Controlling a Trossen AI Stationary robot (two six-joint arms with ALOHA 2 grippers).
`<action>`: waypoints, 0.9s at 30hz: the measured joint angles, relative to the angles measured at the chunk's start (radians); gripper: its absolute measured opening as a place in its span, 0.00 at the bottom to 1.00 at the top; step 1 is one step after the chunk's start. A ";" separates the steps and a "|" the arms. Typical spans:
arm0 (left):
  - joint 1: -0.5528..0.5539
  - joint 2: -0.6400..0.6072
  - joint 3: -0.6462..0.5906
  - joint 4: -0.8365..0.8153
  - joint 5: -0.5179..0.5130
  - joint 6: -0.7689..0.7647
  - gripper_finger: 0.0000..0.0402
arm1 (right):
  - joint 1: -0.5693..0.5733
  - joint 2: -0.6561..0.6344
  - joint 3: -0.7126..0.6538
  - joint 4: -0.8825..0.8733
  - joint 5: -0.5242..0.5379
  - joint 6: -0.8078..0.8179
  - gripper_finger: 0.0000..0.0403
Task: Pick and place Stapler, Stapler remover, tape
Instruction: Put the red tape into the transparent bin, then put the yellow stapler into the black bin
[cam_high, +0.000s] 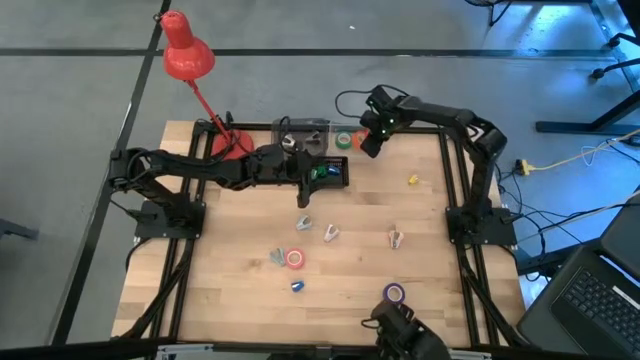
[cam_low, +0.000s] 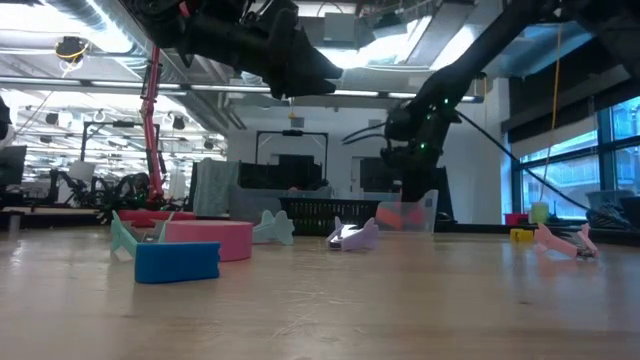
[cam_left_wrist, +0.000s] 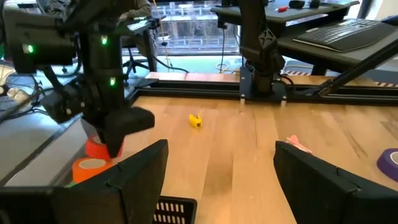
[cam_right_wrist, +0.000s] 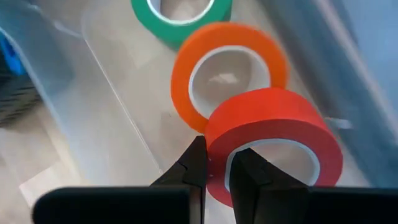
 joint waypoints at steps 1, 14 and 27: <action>0.000 0.000 0.000 0.000 0.000 0.000 0.70 | -0.001 0.007 0.000 0.008 0.002 -0.002 0.09; 0.000 0.000 0.000 -0.012 0.000 0.000 0.70 | -0.002 0.005 0.041 -0.045 0.006 0.031 0.58; 0.000 -0.023 -0.001 -0.103 -0.004 -0.014 0.70 | 0.117 -0.279 0.046 -0.158 0.012 0.006 0.62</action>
